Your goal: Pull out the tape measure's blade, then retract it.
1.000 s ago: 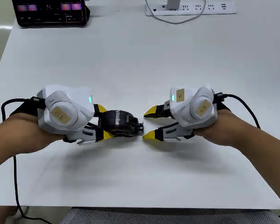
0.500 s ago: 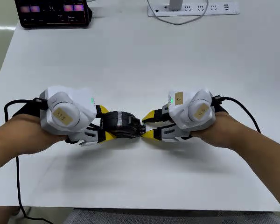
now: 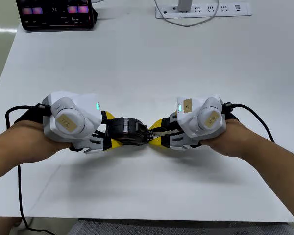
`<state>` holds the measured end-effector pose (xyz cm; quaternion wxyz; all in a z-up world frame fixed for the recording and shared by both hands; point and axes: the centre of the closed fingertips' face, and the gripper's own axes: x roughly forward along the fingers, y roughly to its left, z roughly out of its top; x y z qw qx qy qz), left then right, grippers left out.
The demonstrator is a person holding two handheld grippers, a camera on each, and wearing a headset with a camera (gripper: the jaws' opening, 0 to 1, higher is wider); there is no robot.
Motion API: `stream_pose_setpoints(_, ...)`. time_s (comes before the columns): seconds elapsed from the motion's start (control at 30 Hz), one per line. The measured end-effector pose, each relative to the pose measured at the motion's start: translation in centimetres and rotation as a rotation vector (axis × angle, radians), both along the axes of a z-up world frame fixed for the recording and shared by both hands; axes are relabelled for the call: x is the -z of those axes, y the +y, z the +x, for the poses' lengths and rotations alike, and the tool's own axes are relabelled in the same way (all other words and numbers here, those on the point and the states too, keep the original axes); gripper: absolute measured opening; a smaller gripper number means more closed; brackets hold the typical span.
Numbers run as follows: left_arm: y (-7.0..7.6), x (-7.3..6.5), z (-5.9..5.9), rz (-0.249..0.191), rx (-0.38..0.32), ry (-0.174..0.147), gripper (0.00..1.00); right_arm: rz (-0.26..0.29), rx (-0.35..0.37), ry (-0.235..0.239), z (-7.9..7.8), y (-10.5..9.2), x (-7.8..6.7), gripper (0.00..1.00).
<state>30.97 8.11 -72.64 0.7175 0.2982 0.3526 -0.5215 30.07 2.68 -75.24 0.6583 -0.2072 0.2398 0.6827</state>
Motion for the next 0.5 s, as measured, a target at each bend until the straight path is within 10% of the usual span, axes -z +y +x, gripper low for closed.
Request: stream_pose_setpoints(0.5,0.11,0.02,0.01,0.006,0.011,-0.008,0.26,-0.003,0.018,0.01,0.09,-0.04,-0.03,0.1)
